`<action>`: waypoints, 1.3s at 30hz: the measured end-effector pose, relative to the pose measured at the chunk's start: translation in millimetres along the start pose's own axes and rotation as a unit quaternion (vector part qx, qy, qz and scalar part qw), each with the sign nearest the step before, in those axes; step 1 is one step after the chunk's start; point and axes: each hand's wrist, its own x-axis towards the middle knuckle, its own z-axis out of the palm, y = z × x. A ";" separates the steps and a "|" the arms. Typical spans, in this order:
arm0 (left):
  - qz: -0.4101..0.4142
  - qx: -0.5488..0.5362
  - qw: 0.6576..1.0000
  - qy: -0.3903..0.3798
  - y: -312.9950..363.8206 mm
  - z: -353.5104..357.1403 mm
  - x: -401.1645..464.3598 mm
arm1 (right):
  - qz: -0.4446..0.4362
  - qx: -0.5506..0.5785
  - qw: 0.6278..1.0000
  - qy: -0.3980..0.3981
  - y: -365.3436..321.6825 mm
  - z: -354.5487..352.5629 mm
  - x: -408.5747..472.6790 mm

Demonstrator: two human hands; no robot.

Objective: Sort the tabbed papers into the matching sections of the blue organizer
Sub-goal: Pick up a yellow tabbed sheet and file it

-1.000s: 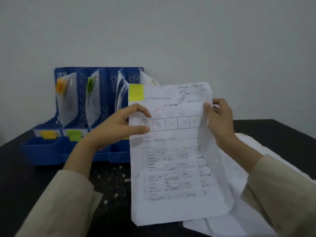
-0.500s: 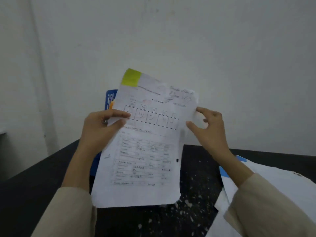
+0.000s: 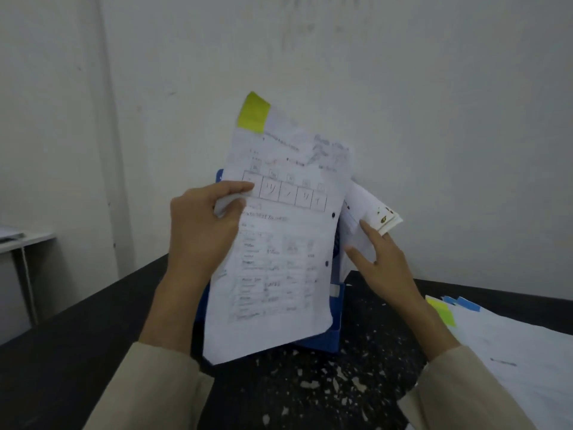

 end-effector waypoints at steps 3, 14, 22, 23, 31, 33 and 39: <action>0.026 0.011 0.999 0.015 12.3 18.2 -4.1 | 0.015 0.053 0.998 -0.033 -2.2 -5.4 -2.0; 0.028 0.213 0.974 -0.077 42.3 55.5 51.7 | 0.041 0.159 0.985 -0.057 -11.4 -14.1 -7.7; 0.083 0.369 0.922 -0.087 63.5 69.9 69.4 | 0.041 0.176 0.982 -0.051 -7.8 -13.6 -6.6; 0.088 0.383 0.916 -0.075 65.8 70.6 70.6 | 0.045 0.181 0.981 -0.053 -7.8 -13.2 -5.6; 0.066 0.261 0.963 -0.034 75.5 93.4 58.7 | 0.053 0.166 0.984 -0.047 -5.3 -11.3 -0.9; 0.045 0.203 0.977 -0.055 76.2 100.8 53.3 | 0.059 0.173 0.982 -0.047 -5.3 -11.3 -0.8; 0.020 0.151 0.986 -0.069 98.1 93.0 57.2 | 0.030 0.168 0.985 -0.026 -4.6 -12.8 -3.6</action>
